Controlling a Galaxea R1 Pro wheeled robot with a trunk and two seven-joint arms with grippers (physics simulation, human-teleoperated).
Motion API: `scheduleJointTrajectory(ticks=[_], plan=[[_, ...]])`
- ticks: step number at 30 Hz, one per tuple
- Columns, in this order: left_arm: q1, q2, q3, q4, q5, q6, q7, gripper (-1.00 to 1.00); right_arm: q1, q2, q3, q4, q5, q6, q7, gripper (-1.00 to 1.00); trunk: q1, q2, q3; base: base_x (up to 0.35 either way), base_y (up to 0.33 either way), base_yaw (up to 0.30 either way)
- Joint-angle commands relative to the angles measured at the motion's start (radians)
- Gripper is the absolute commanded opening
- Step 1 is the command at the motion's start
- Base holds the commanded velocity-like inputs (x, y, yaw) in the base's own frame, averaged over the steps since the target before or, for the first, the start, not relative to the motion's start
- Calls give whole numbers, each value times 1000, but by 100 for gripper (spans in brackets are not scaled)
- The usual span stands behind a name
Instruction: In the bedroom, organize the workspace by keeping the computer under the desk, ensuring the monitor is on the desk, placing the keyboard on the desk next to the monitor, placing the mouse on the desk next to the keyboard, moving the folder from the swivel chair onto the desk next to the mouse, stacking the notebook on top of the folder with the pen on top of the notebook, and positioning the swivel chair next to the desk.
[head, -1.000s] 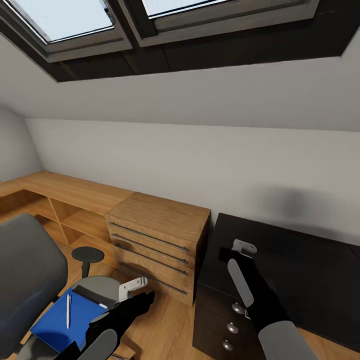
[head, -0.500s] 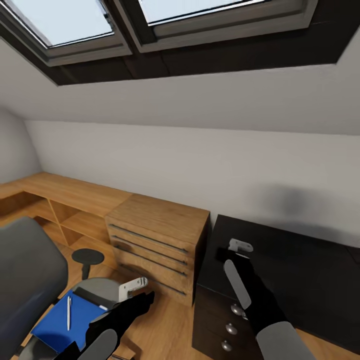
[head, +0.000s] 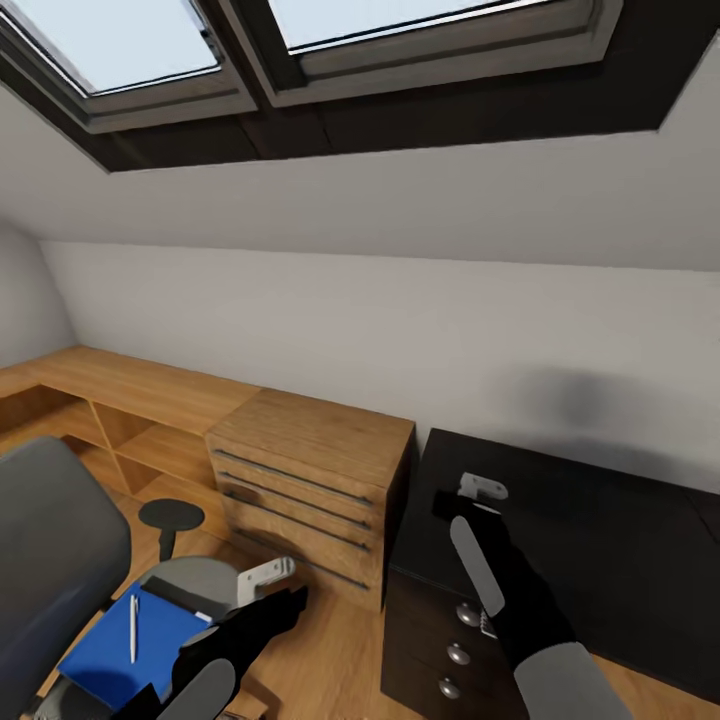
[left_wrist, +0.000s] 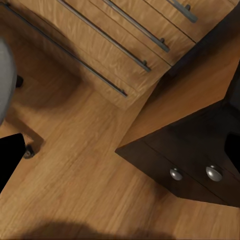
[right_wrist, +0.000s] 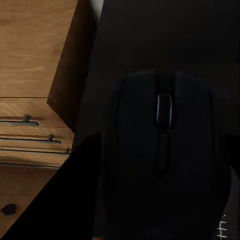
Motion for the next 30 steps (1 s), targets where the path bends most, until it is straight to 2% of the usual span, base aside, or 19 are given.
scheduleJointTrajectory(ticks=[1,6,21,24,25,26,28,29,30], plan=[[-1,1,-2,0,4,2,6,100,-1,-1,1,-6,-11,2,-8,-100,0,-1,-1,-276,97,-138],[-1,0,-4,15,3,2,5,100,-1,-1,1,-8,-10,2,-8,-100,0,-1,4,-218,85,-197],[-1,-7,-6,30,1,2,6,100,-1,-2,1,-8,-10,4,-8,-100,0,-1,21,-12,4,-233],[-1,-2,-4,26,-2,-37,9,100,-1,-2,1,-8,-9,4,-8,-100,0,-1,24,0,0,-239],[-1,-2,-12,24,-4,-96,10,100,-1,-2,1,-8,-9,4,-8,-100,0,-1,25,0,0,-239],[-1,-1,-22,23,-7,-121,10,100,-1,-2,1,-8,-9,4,-8,-100,0,-1,26,0,0,-239],[-1,2,-93,12,-50,-218,19,100,-1,-2,1,-8,-9,4,-8,-100,0,-1,28,0,0,-239],[-1,6,-136,6,-92,-266,31,100,-1,-2,1,-8,-9,4,-8,-100,0,-1,29,0,0,-238],[-1,14,-199,-5,-179,-343,68,100,-1,-3,1,-8,-9,3,-8,-100,0,-1,29,0,0,-231]])
